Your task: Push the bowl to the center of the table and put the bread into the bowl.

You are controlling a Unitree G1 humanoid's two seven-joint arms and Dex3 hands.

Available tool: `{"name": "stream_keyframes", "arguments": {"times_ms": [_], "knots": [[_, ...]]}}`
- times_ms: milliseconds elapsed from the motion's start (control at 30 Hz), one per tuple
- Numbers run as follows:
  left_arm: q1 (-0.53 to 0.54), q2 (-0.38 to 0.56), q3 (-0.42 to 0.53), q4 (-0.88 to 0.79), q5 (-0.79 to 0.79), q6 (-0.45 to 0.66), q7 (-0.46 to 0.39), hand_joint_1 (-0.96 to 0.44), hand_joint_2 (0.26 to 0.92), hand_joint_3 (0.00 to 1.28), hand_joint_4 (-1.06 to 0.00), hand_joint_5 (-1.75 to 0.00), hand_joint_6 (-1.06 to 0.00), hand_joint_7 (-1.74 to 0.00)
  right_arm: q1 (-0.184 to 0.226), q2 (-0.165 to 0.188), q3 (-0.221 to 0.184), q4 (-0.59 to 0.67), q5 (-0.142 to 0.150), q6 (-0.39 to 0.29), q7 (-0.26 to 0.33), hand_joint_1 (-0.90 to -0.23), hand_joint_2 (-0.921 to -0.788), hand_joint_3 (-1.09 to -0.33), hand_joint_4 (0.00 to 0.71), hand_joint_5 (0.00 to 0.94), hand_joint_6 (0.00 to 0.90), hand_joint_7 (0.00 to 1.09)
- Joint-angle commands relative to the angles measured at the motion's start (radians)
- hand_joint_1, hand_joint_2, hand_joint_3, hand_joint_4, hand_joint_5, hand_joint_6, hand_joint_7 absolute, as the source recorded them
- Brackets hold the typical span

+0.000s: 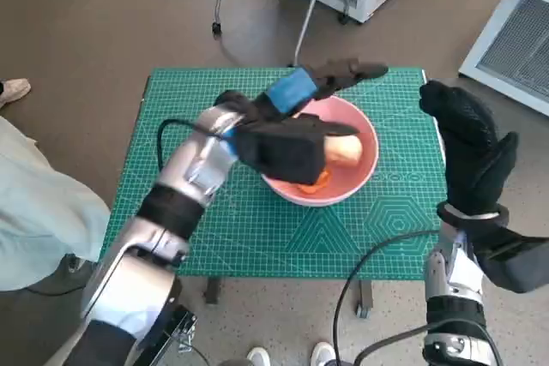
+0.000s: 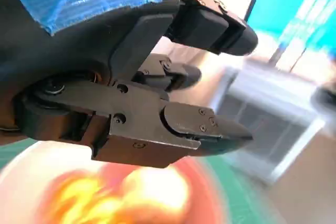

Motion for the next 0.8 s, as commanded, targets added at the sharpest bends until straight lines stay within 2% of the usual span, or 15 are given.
{"name": "stream_keyframes", "arguments": {"times_ms": [33, 200, 467, 633, 800], "knots": [[0.107, 0.025, 0.084, -0.084, -0.077, -0.076, 0.07, -0.25, 0.921, 0.16, -0.58, -0.09, -0.57, -0.35, -0.025, -0.004, 0.008, -0.01, -0.022, 0.021, -0.025, -0.694, -0.921, -0.746, 0.45, 0.0, 0.173, 0.65], [0.206, 0.006, 0.173, -0.144, -0.183, -0.18, 0.122, -0.29, 0.921, 0.16, -0.55, -0.07, -0.52, -0.33, -0.045, -0.008, 0.012, -0.02, -0.04, 0.032, -0.049, -0.686, -0.921, -0.766, 0.435, 0.0, 0.131, 0.7], [0.335, -0.075, 0.26, -0.227, -0.378, -0.228, 0.097, -0.29, 0.921, 0.17, -0.5, -0.03, -0.44, -0.31, -0.078, -0.005, 0.023, -0.018, -0.072, 0.033, -0.089, -0.679, -0.921, -0.781, 0.402, 0.0, 0.101, 0.74], [0.368, -0.075, 0.271, -0.251, -0.39, -0.251, 0.093, -0.29, 0.921, 0.19, -0.49, -0.02, -0.42, -0.31, -0.094, 0.004, 0.041, -0.019, -0.113, 0.031, -0.121, -0.66, -0.921, -0.788, 0.391, 0.0, 0.09, 0.74], [0.382, -0.062, 0.276, -0.253, -0.36, -0.282, 0.113, -0.29, 0.921, 0.19, -0.48, -0.02, -0.39, -0.31, -0.111, 0.007, 0.056, -0.024, -0.125, 0.053, -0.133, -0.638, -0.921, -0.799, 0.382, 0.001, 0.065, 0.77]]}}
